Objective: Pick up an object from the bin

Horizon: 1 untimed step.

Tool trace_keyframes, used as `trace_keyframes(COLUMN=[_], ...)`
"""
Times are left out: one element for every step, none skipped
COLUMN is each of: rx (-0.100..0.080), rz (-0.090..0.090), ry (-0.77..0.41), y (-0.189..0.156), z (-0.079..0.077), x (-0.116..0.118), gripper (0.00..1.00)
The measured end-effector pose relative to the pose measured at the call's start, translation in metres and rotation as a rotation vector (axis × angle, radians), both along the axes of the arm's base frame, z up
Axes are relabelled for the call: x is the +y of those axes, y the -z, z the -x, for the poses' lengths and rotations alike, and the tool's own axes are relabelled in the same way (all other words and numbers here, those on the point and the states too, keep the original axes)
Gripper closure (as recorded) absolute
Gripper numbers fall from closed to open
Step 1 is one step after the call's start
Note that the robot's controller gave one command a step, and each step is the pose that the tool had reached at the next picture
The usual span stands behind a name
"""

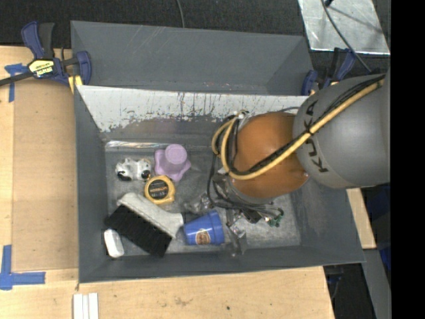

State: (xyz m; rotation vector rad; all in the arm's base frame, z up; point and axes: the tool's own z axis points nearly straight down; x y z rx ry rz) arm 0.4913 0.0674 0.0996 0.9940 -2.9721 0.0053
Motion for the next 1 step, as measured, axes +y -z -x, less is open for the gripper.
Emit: trace_keyframes(rx=[-0.034], rz=[-0.008], ry=[-0.389], y=[0.0244], z=[-0.0031], x=[0.0098], gripper=[1.0])
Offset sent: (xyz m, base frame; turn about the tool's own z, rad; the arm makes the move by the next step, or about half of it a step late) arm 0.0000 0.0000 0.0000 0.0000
